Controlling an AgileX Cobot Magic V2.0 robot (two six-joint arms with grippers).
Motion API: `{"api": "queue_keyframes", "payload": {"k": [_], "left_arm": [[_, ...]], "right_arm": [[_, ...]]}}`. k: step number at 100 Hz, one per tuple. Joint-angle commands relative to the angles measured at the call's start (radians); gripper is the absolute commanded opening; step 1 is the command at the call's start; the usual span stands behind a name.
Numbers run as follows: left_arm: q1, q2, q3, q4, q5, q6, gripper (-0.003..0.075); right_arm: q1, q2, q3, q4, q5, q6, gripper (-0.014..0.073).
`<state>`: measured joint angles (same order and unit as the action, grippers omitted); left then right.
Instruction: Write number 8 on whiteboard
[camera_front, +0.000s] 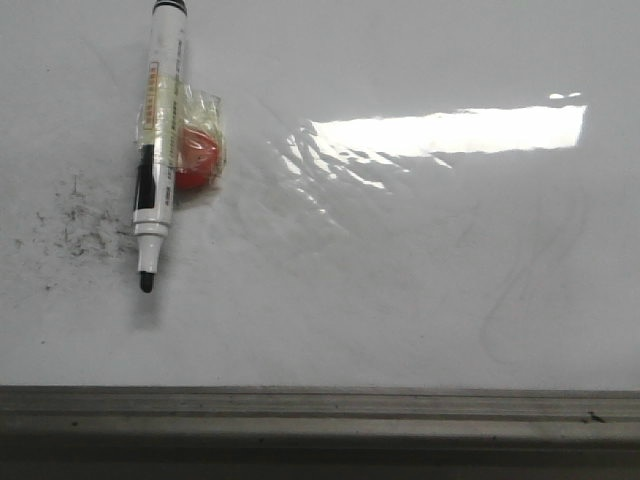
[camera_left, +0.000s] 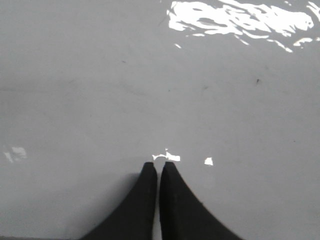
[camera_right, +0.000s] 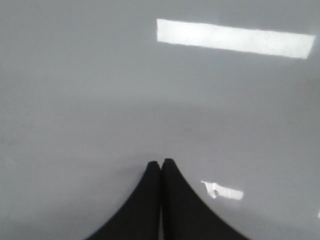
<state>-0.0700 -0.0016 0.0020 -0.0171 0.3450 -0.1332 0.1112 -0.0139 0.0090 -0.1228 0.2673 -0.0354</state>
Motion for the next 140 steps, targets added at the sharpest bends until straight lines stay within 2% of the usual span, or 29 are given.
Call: {"api": "queue_keyframes", "payload": {"k": [1,9,28,35,45,50,60,65,78,91,97,105,116,127,140], "left_arm": [[0.003,-0.029,0.032,-0.007,-0.039,-0.007,-0.0020],[0.003,-0.029,0.032,-0.007,-0.041,-0.007,-0.0020],[0.003,-0.029,0.032,-0.005,-0.043,-0.005,-0.0020],[0.003,-0.029,0.032,-0.024,-0.041,-0.005,-0.0020],[0.003,-0.029,0.032,-0.077,-0.067,-0.005,-0.0020],[0.003,-0.029,0.032,-0.171,-0.101,-0.007,-0.0020],[0.003,-0.029,0.030,-0.523,-0.145,-0.010,-0.0020],[0.003,-0.029,0.030,-0.636,-0.149,-0.010,-0.0020],[0.003,-0.029,0.030,-0.826,-0.168,-0.010,-0.0020],[0.003,-0.029,0.026,-1.028,-0.191,-0.010,-0.0020],[0.003,-0.029,0.010,-1.028,-0.196,0.007,-0.0020],[0.003,-0.029,-0.027,-1.024,-0.192,0.098,-0.0020],[0.003,-0.021,-0.095,-0.976,-0.160,0.197,-0.0020],[0.003,0.026,-0.183,-0.858,-0.091,0.247,-0.0020],[0.003,0.118,-0.284,-0.672,0.013,0.251,-0.0020]], "right_arm": [[-0.007,-0.017,0.014,-0.009,0.024,0.000,-0.0043],[-0.007,-0.017,0.014,-0.031,-0.004,0.000,-0.0043],[-0.007,-0.017,0.014,-0.018,-0.211,0.000,-0.0043],[-0.007,-0.017,0.014,0.038,-0.296,0.000,-0.0043],[-0.007,-0.017,0.014,0.213,-0.405,0.002,-0.0043],[-0.007,-0.017,0.014,0.274,-0.421,0.002,-0.0043],[-0.007,-0.017,0.014,0.392,-0.412,0.002,-0.0043],[-0.007,-0.017,0.014,0.464,-0.410,0.002,-0.0043],[-0.007,-0.017,0.012,0.624,-0.423,0.002,-0.0043],[-0.007,-0.017,-0.032,0.646,-0.413,0.002,-0.0043],[-0.007,-0.017,-0.064,0.641,-0.390,0.001,-0.0043],[-0.007,-0.015,-0.123,0.617,-0.315,-0.004,-0.0043],[0.005,0.008,-0.207,0.520,-0.125,-0.007,-0.0043],[0.005,0.056,-0.303,0.385,0.051,-0.007,-0.0043],[0.005,0.120,-0.393,0.247,0.157,-0.007,-0.0043]]}}
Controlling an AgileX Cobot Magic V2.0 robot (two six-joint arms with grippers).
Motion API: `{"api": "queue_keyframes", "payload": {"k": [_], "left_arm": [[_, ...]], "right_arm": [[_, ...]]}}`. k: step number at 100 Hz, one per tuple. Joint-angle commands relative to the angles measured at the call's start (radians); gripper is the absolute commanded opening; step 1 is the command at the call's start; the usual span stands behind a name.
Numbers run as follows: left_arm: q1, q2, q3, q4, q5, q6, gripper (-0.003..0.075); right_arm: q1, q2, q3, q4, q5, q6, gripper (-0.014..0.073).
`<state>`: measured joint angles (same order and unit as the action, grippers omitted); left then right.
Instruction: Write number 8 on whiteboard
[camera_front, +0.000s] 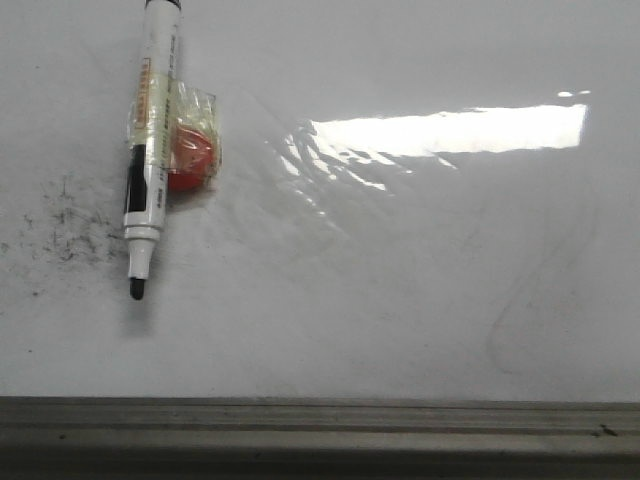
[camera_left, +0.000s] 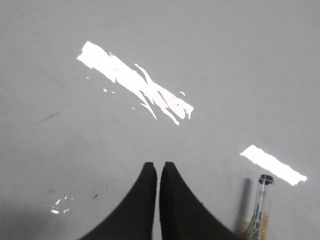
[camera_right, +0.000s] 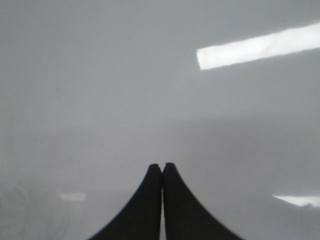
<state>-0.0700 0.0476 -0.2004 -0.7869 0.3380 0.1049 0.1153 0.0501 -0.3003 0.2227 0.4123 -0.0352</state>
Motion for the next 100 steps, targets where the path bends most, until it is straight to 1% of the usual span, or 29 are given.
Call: {"api": "queue_keyframes", "payload": {"k": [1,11,14,18,21,25,26,28,33,40,44,51,71,85,100], "left_arm": [[0.003,0.074,-0.087,0.107,0.024,0.013,-0.0020],[0.003,0.154,-0.143,0.209,0.077,0.013,-0.0016],[0.003,0.183,-0.158,0.226,0.088,0.013,-0.0006],[0.003,0.213,-0.172,0.234,0.110,0.018,0.0028],[0.003,0.241,-0.186,0.236,0.127,0.041,0.0064],[-0.007,0.264,-0.197,0.236,0.147,0.066,0.0136],[-0.010,0.272,-0.200,0.236,0.147,0.072,0.0163],[-0.020,0.282,-0.202,0.236,0.147,0.080,0.0191],[-0.048,0.301,-0.207,0.236,0.147,0.090,0.0307],[-0.102,0.323,-0.209,0.239,0.145,0.100,0.0407],[-0.142,0.336,-0.209,0.239,0.149,0.124,0.0417],[-0.212,0.366,-0.209,0.239,0.156,0.169,0.0407],[-0.387,0.511,-0.215,0.164,0.108,0.171,0.0396],[-0.511,0.635,-0.238,0.137,0.023,0.171,0.0396],[-0.631,0.763,-0.276,0.104,-0.105,0.169,0.0397]], "right_arm": [[0.001,0.064,-0.089,-0.109,0.019,-0.007,-0.0043],[0.001,0.112,-0.139,-0.128,0.035,-0.007,-0.0041],[0.001,0.127,-0.154,-0.128,0.037,-0.007,-0.0040],[0.001,0.140,-0.168,-0.128,0.037,-0.007,-0.0032],[0.001,0.150,-0.179,-0.128,0.037,-0.007,-0.0008],[0.001,0.162,-0.189,-0.128,0.037,-0.007,0.0030],[0.001,0.165,-0.192,-0.128,0.037,-0.007,0.0049],[0.001,0.167,-0.194,-0.128,0.037,-0.007,0.0080],[0.001,0.173,-0.200,-0.128,0.037,-0.007,0.0164],[0.009,0.175,-0.202,-0.126,0.037,-0.007,0.0272],[0.020,0.175,-0.202,-0.126,0.037,-0.007,0.0319],[0.043,0.182,-0.202,-0.126,0.037,-0.007,0.0349],[0.095,0.221,-0.202,-0.126,0.037,-0.007,0.0347],[0.099,0.248,-0.202,-0.126,0.035,-0.007,0.0347],[0.099,0.256,-0.202,-0.126,0.031,-0.007,0.0347]]}}
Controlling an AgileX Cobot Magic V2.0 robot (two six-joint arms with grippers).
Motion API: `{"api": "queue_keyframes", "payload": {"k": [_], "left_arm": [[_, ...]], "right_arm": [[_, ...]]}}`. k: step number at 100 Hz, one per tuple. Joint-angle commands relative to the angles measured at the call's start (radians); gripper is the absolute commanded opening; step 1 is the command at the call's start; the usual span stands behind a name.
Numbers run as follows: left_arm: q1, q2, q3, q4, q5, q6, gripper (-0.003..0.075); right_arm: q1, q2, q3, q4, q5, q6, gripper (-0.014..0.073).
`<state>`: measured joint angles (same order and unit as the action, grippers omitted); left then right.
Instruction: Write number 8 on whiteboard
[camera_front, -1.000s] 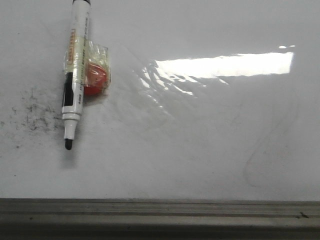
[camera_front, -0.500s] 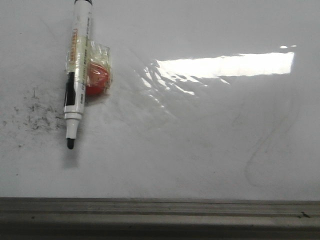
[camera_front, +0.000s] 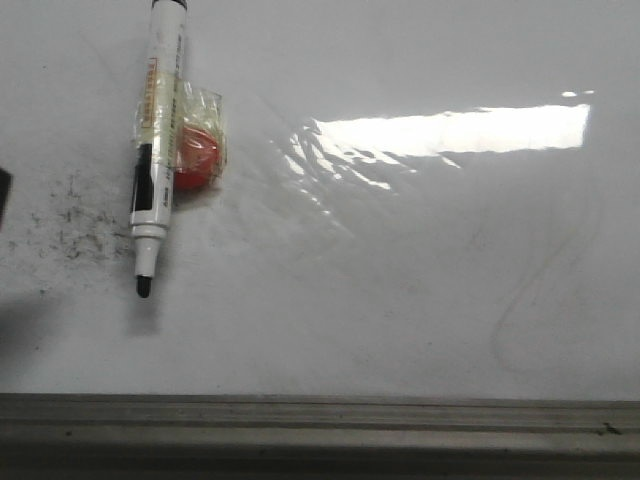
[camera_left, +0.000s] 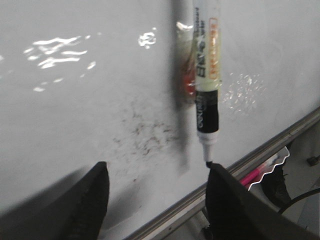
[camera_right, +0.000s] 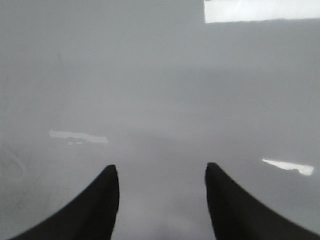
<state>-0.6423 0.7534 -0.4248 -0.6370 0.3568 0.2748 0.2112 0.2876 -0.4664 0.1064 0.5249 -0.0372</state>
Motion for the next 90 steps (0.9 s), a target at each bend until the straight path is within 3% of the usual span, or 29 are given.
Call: {"api": "queue_keyframes", "payload": {"k": [1,23,54,68,85,90], "left_arm": [[-0.063,0.069,-0.053,-0.051,-0.130,-0.001,0.0397],[-0.136,0.235,-0.096,-0.139,-0.284,-0.001,0.0397],[-0.136,0.358,-0.111,-0.151,-0.337,-0.001,0.0384],[-0.136,0.378,-0.111,-0.151,-0.357,-0.001,0.0260],[-0.136,0.378,-0.111,-0.147,-0.351,-0.001,-0.0009],[-0.136,0.378,-0.111,-0.147,-0.342,-0.001,-0.0020]], "right_arm": [[0.003,0.019,-0.036,-0.010,-0.082,-0.005,0.0347],[0.003,0.019,-0.036,-0.010,-0.084,-0.005,0.0347],[0.003,0.019,-0.036,-0.010,-0.084,-0.005,0.0347],[0.003,0.019,-0.036,-0.010,-0.086,-0.005,0.0347],[0.003,0.019,-0.036,-0.010,-0.101,-0.005,0.0347],[0.003,0.019,-0.036,-0.003,-0.111,-0.005,0.0347]]}}
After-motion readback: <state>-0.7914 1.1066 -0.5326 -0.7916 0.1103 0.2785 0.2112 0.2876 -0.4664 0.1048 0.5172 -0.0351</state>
